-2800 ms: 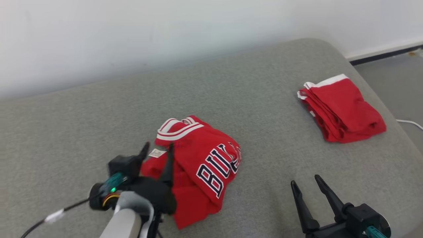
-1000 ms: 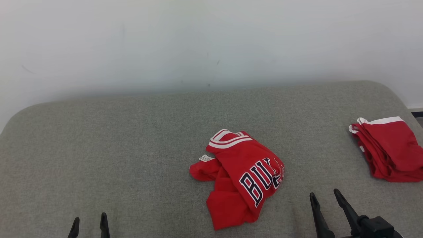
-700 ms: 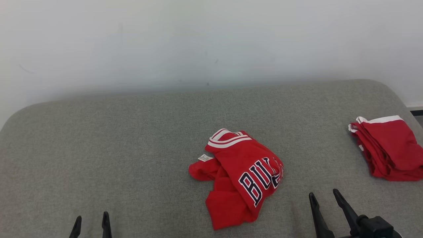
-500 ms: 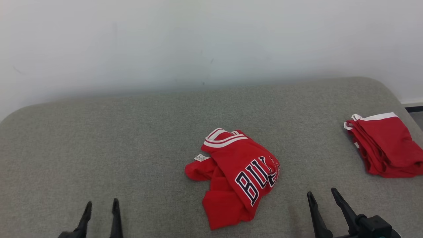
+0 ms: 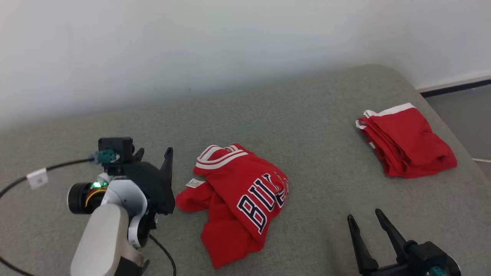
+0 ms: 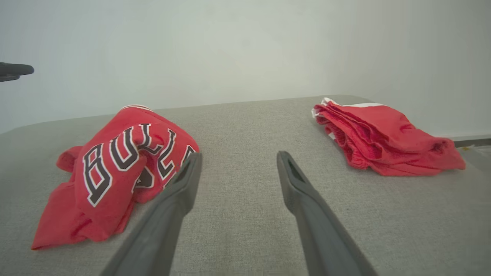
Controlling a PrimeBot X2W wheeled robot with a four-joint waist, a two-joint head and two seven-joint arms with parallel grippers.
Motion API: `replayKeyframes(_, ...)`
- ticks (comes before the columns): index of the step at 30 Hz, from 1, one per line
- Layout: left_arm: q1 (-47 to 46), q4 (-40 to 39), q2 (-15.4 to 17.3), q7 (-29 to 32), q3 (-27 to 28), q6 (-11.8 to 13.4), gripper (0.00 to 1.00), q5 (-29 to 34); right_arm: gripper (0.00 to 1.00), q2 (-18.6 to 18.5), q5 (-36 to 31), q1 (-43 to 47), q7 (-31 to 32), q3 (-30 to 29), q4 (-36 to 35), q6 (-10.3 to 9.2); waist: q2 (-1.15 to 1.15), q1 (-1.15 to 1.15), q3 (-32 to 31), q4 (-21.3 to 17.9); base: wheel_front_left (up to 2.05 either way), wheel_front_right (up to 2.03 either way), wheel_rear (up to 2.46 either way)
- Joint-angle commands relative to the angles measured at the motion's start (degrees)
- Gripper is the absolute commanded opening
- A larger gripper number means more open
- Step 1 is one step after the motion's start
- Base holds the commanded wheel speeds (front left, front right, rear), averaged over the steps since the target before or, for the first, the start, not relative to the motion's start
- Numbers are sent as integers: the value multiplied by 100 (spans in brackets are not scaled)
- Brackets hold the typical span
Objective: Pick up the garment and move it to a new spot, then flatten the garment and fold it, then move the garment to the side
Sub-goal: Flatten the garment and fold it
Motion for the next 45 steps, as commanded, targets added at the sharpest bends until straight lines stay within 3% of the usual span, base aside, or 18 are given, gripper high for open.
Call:
replayKeyframes(1, -126, 82, -10, 112, -18, 33, 100, -87, 100, -16, -15, -56, -18, 9, -15, -15, -1, -1, 309, -595, 0, 0, 0)
replayKeyframes(8, -904, 667, 39, 873, -63, 282, 100, -200, 100, 54, 10, -90, -38, -9, -32, -15, -1, -1, 693, -1375, 0, 0, 0)
replayKeyframes(15, -1424, 1049, 148, 1340, -256, 330, 100, -39, 100, 175, 19, -83, -70, 51, -16, -15, -1, -1, 965, -1767, 0, 0, 0)
replayKeyframes(27, -1908, 2013, 286, 1657, -488, 792, 100, 242, 100, 373, -71, 8, -91, -56, -220, -15, -1, -1, 1278, -1839, 0, 0, 0)
replayKeyframes(36, -1950, 2539, 269, 1897, -505, 742, 100, 97, 100, 490, -76, -36, -90, -22, -301, -15, -1, -1, 1381, -1851, 0, 0, 0)
replayKeyframes(37, -1956, 2558, 249, 1857, -524, 676, 89, 72, 100, 502, -68, -56, -91, -10, -304, -15, -1, -1, 1395, -1852, 0, 0, 0)
replayKeyframes(38, -1972, 2553, 228, 1792, -547, 606, 0, 47, 100, 510, -59, -71, -90, -1, -303, -15, -1, -1, 1407, -1852, 0, 0, 0)
replayKeyframes(45, -2286, 2234, 124, 848, -657, 241, 0, -74, 100, 534, -27, -122, -91, 34, -243, -15, -1, -1, 1391, -1836, 0, 0, 0)
